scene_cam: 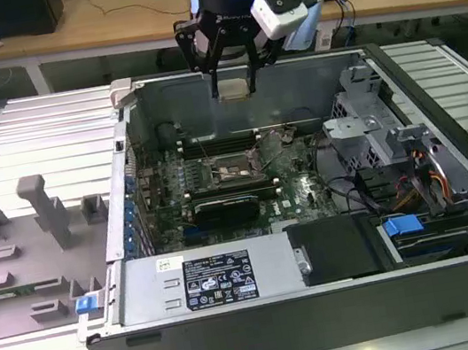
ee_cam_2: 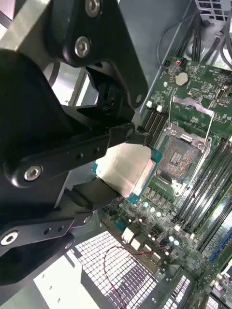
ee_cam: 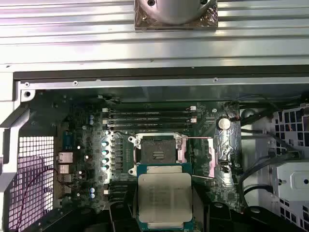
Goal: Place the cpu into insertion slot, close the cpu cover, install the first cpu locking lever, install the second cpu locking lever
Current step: 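Place the cpu into insertion slot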
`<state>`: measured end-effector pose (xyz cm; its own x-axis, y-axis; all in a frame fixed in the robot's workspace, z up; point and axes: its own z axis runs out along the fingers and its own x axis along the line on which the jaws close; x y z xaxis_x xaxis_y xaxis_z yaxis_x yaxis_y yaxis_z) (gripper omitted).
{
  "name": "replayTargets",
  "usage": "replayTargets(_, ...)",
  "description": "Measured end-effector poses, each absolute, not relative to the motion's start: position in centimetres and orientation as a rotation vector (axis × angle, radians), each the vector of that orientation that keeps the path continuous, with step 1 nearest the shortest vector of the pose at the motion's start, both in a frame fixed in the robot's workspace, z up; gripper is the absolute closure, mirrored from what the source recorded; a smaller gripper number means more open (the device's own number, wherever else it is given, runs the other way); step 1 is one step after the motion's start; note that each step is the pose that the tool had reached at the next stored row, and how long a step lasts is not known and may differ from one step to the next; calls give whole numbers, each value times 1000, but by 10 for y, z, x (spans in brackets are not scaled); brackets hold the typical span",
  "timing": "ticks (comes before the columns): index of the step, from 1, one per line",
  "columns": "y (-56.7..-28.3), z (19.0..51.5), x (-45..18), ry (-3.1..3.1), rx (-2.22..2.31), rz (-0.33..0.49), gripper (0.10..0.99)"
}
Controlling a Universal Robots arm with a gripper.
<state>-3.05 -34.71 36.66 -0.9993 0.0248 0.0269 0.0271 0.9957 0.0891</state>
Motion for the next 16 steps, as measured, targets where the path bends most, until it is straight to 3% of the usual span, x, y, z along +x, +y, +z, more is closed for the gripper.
replayTargets(16, -347, 337, -31, -3113, -40, -140, 545)
